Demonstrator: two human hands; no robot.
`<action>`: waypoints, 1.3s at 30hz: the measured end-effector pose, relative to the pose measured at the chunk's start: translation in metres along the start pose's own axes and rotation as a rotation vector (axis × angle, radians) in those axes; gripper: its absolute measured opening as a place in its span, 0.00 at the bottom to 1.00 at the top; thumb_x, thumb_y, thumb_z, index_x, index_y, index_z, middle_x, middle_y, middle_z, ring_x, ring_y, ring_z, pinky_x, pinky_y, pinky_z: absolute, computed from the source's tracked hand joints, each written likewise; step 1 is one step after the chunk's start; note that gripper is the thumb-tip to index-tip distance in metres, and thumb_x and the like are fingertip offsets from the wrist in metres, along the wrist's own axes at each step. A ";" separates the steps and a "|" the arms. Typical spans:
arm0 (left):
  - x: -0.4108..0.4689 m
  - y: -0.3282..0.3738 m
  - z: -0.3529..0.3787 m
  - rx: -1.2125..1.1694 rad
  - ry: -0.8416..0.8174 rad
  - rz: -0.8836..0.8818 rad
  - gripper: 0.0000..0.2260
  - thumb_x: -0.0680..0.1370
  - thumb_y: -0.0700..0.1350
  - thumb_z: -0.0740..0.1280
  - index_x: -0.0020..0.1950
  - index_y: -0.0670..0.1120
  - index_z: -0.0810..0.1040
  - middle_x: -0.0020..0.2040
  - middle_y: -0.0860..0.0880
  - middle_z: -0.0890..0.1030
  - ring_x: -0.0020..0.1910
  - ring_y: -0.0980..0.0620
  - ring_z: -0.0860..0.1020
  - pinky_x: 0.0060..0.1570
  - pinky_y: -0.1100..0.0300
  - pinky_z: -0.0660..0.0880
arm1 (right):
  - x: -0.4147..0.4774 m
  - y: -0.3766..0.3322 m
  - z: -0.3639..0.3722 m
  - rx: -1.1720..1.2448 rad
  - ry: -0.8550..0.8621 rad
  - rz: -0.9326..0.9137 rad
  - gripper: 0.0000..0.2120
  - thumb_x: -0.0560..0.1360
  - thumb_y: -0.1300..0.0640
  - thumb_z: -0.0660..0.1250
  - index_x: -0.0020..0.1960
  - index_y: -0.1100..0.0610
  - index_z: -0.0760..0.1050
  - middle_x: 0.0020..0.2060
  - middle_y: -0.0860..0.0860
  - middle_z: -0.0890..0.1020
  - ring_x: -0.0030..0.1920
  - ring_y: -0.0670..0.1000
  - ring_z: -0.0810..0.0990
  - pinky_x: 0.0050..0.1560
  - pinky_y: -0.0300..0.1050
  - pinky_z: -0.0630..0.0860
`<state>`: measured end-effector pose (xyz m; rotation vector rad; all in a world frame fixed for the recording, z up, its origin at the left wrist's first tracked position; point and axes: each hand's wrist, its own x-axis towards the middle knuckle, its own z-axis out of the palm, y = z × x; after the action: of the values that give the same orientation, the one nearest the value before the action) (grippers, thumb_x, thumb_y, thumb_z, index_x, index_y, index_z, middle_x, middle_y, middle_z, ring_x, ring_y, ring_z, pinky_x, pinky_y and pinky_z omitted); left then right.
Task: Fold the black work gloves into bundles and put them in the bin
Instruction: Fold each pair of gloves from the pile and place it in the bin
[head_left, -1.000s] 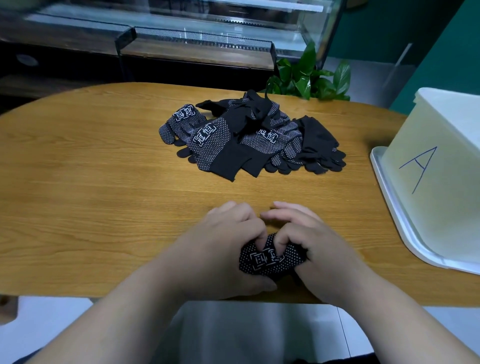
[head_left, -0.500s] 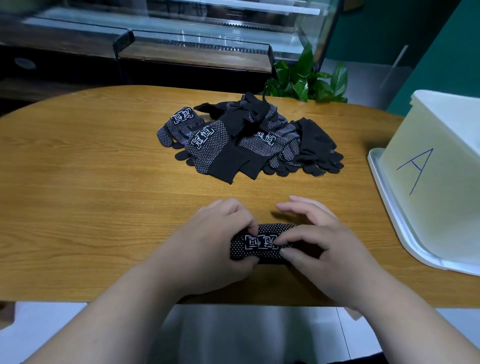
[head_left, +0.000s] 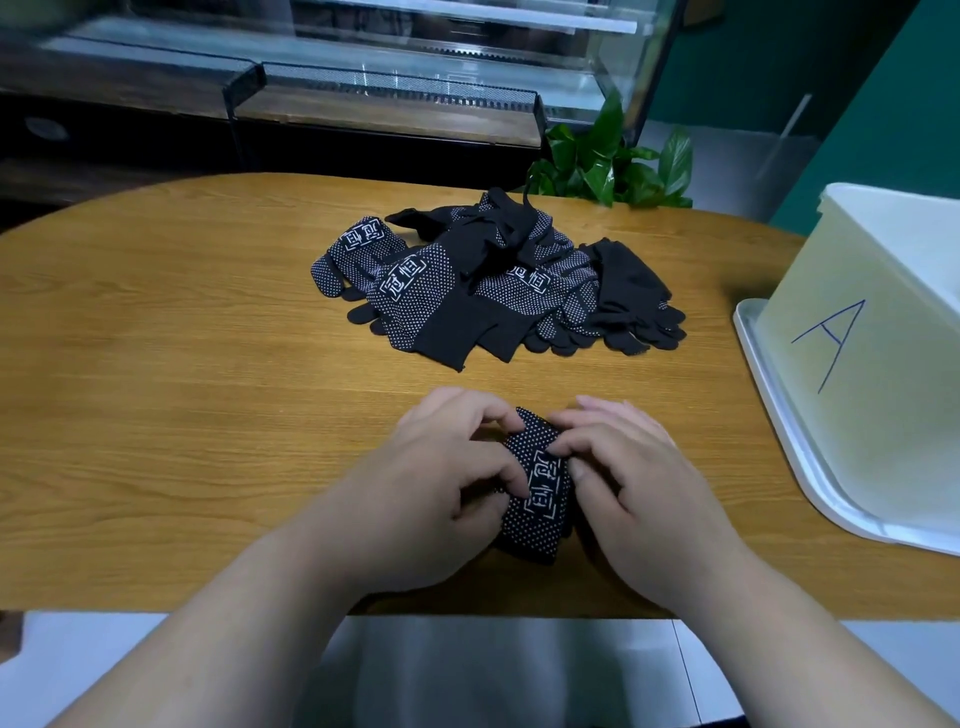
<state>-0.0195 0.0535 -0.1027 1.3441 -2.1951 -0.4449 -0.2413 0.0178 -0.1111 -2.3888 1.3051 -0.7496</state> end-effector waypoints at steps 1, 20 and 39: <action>0.000 0.000 0.000 -0.016 0.001 0.016 0.07 0.74 0.50 0.65 0.48 0.58 0.81 0.62 0.62 0.71 0.68 0.60 0.65 0.68 0.56 0.65 | 0.000 -0.001 -0.001 0.018 -0.013 0.013 0.13 0.77 0.51 0.59 0.55 0.46 0.80 0.64 0.38 0.76 0.73 0.42 0.65 0.75 0.51 0.61; 0.005 -0.007 -0.010 0.022 0.068 -0.209 0.10 0.77 0.52 0.68 0.59 0.57 0.79 0.43 0.62 0.75 0.51 0.61 0.71 0.53 0.60 0.70 | 0.004 -0.009 -0.010 -0.057 -0.122 0.154 0.13 0.80 0.50 0.63 0.63 0.43 0.78 0.67 0.34 0.69 0.74 0.38 0.58 0.73 0.38 0.54; 0.003 0.008 -0.028 -0.110 -0.166 -0.364 0.09 0.73 0.53 0.75 0.49 0.60 0.77 0.43 0.64 0.79 0.40 0.67 0.73 0.37 0.70 0.66 | 0.011 -0.025 -0.024 -0.013 -0.430 0.164 0.07 0.77 0.44 0.67 0.54 0.40 0.74 0.72 0.32 0.59 0.71 0.30 0.45 0.79 0.50 0.40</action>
<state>-0.0096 0.0539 -0.0752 1.7029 -2.0166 -0.8261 -0.2330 0.0214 -0.0759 -2.2478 1.2953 -0.1654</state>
